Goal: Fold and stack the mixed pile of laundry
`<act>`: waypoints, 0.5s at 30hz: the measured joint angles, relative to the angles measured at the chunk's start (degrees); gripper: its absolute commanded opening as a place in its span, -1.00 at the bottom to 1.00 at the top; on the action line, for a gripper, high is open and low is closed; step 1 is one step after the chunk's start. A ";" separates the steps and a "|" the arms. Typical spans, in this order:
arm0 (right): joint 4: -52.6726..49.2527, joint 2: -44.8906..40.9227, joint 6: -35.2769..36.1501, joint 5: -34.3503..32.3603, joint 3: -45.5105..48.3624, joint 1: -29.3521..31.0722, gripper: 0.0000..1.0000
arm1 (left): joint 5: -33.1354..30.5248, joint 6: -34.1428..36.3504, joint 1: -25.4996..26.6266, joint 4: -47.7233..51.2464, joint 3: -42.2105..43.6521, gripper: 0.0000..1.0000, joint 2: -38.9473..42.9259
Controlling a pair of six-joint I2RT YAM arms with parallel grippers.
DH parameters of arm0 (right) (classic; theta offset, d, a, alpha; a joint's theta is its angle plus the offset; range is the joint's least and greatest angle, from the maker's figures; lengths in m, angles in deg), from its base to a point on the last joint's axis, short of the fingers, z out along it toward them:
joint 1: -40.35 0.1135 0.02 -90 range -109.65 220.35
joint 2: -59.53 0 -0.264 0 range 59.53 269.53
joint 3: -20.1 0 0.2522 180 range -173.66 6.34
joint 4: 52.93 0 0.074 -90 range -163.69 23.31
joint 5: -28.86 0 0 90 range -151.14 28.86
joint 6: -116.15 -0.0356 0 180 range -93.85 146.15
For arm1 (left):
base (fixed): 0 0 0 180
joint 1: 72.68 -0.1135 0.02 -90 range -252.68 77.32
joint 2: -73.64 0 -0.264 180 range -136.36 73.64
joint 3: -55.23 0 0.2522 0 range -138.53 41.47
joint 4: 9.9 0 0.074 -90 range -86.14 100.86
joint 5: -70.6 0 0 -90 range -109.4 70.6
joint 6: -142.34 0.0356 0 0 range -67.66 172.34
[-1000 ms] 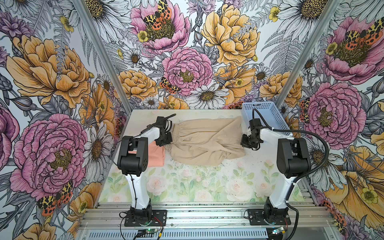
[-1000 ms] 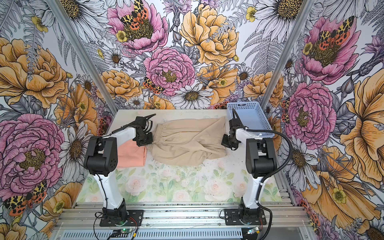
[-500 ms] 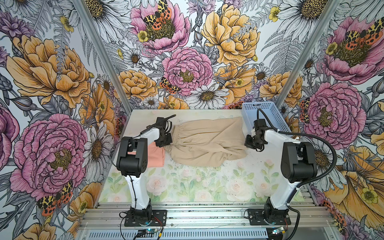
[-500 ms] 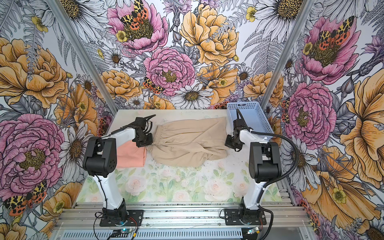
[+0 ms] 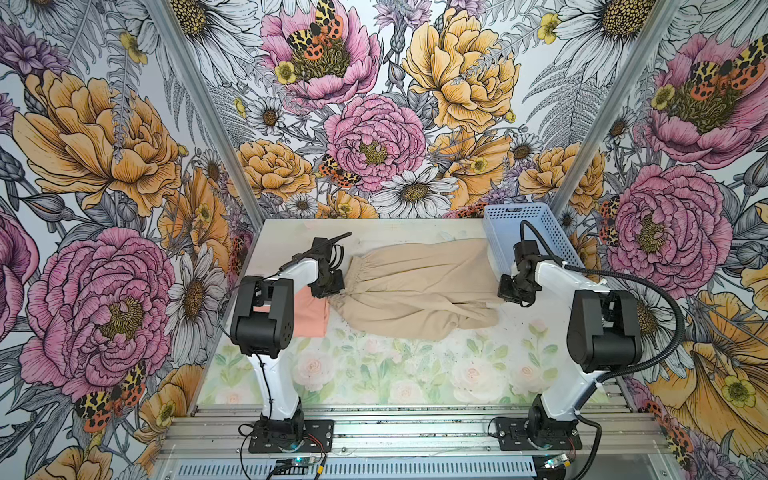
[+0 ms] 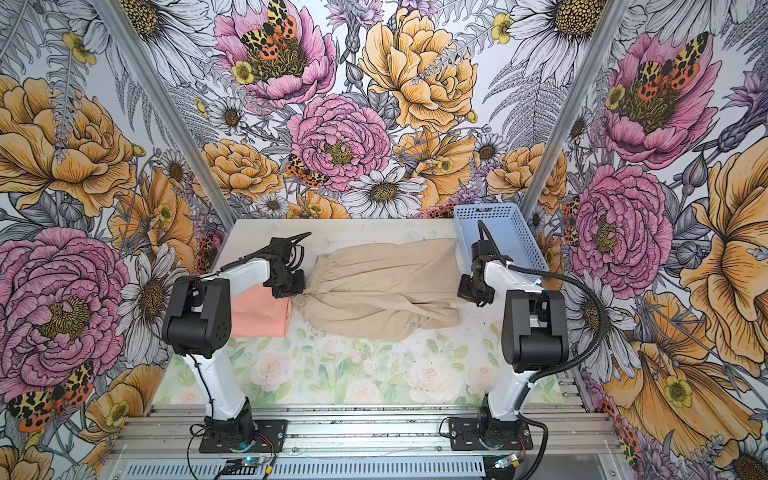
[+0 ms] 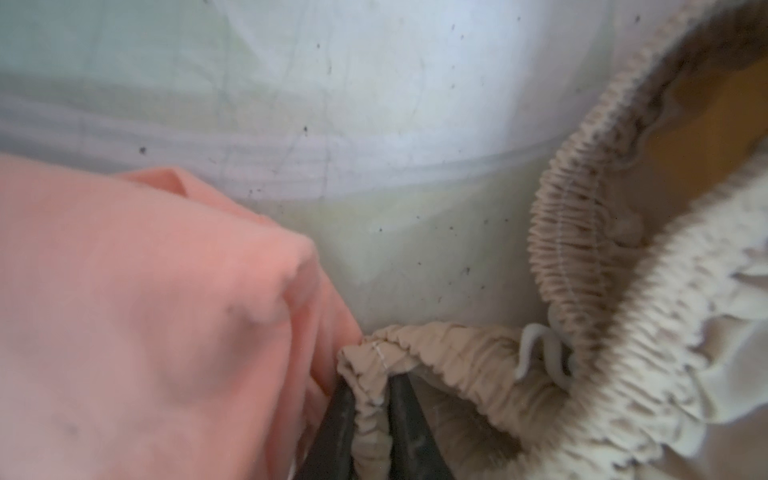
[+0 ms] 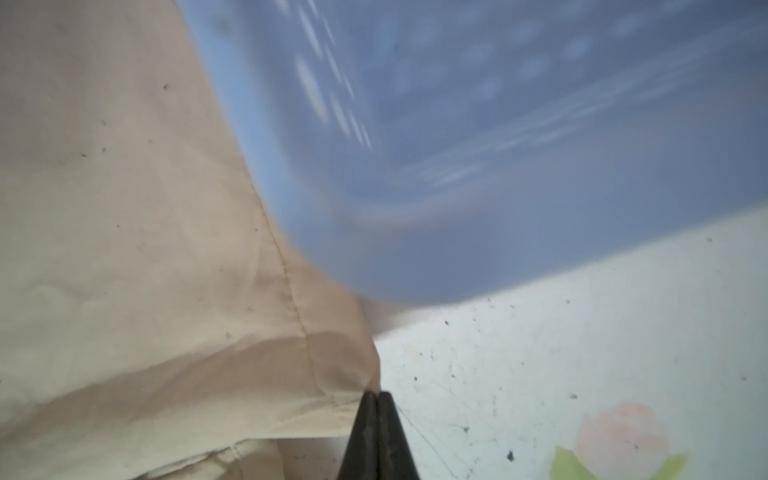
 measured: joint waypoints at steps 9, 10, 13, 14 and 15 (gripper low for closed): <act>-1.44 0.20 1.05 -2.38 2.67 -0.07 -1.00 | 0.79 -1.33 0.17 0.02 4.46 -0.51 3.43; -1.38 0.20 1.09 -2.75 2.62 -0.09 -1.00 | 0.79 -1.38 0.33 0.44 5.07 -0.11 4.07; -1.53 0.20 1.29 -4.66 2.60 -0.48 -1.00 | -0.37 -2.19 1.31 2.71 6.01 0.54 6.36; -1.64 0.20 1.29 -5.20 2.60 -0.68 -1.00 | -0.98 -2.34 1.77 3.41 5.90 0.60 7.15; -1.81 0.20 1.29 -5.75 2.54 -0.85 -1.00 | -1.84 -2.45 2.36 4.31 5.40 0.61 8.02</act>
